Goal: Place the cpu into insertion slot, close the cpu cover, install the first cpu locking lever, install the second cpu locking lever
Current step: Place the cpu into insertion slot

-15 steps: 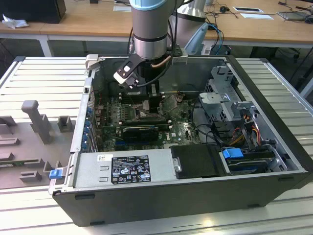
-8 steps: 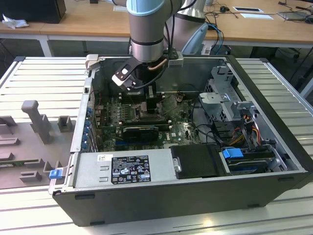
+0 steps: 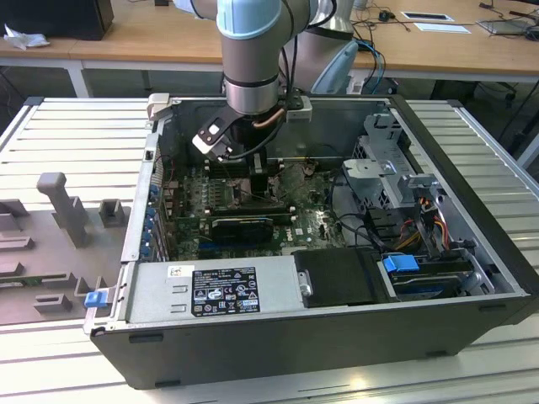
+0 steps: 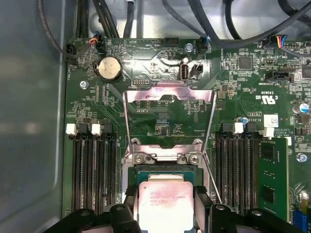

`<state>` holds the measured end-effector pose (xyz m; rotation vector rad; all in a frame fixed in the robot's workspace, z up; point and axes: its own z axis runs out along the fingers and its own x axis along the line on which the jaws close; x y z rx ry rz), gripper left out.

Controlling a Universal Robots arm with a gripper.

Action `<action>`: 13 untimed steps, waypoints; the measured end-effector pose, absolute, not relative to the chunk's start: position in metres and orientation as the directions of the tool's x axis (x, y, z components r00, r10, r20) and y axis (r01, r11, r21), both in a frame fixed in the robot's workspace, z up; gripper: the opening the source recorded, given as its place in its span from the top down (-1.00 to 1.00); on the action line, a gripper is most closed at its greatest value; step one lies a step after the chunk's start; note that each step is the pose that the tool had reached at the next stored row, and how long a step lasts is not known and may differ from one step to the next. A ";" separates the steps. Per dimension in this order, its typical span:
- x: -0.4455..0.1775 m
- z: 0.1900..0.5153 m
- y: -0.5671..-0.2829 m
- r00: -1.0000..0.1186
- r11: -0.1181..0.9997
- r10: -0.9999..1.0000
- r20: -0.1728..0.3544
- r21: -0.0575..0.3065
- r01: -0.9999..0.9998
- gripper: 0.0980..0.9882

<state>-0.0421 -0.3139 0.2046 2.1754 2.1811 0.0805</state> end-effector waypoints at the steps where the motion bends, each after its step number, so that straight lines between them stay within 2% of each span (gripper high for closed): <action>1: -0.042 0.204 -0.314 -0.002 0.003 1.000 -0.006 0.079 0.997 0.00; 13: -0.042 0.198 -0.314 -0.001 0.002 1.000 -0.006 0.079 0.997 0.00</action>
